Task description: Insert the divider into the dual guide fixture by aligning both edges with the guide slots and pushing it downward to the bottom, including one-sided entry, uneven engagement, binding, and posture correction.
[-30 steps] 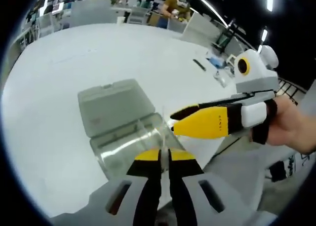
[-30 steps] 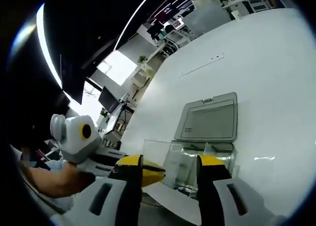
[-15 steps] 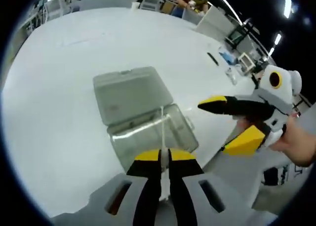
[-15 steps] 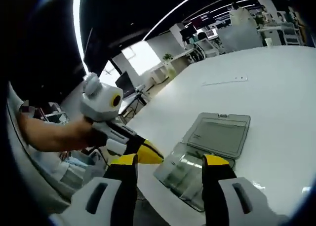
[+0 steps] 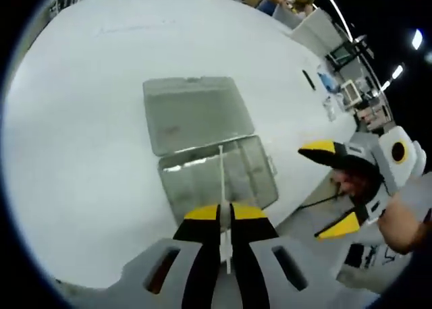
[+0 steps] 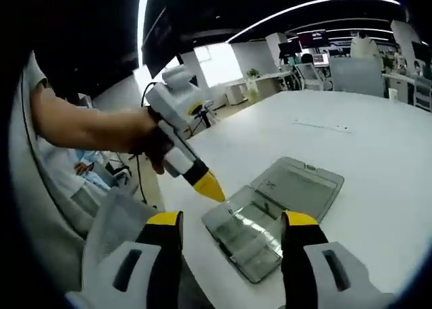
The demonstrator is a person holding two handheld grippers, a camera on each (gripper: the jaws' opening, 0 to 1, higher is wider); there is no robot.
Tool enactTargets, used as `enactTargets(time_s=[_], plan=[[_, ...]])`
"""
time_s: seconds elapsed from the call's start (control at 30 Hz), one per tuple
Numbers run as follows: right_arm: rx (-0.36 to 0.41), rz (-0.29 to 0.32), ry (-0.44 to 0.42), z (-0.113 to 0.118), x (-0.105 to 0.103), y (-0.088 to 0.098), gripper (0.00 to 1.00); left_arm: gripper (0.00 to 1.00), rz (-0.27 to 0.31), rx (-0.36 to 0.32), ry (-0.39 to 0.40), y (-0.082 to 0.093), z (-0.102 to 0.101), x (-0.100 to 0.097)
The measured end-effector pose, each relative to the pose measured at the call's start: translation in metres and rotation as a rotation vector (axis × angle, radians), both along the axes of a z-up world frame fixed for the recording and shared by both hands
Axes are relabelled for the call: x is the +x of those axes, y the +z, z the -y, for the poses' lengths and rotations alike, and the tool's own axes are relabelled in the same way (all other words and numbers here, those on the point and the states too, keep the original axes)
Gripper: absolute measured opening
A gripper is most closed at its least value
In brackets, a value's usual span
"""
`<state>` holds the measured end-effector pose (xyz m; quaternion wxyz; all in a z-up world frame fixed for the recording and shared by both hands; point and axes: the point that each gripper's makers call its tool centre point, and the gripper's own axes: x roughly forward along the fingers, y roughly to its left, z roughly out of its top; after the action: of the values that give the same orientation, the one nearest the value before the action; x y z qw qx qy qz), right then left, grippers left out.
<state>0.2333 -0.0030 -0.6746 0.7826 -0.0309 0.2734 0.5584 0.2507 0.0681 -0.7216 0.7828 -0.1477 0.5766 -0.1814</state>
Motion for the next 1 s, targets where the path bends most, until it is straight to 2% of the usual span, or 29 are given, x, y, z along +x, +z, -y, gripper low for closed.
enactTargets(time_s=[0.27,0.37,0.63,1.0], plan=[[-0.049,0.105,0.081,-0.001,-0.011,-0.002,0.59,0.01,-0.076,0.001,0.055,-0.005,-0.001,0.003],[-0.055,0.121,0.096,-0.001,-0.013,-0.002,0.59,0.01,-0.095,0.005,0.065,-0.006,-0.001,0.002],[-0.044,0.133,0.108,0.000,-0.016,-0.001,0.59,0.02,-0.151,0.025,0.099,-0.011,-0.001,0.001],[-0.034,0.139,0.120,0.001,-0.021,0.001,0.60,0.02,-0.192,0.048,0.125,-0.019,0.003,-0.003]])
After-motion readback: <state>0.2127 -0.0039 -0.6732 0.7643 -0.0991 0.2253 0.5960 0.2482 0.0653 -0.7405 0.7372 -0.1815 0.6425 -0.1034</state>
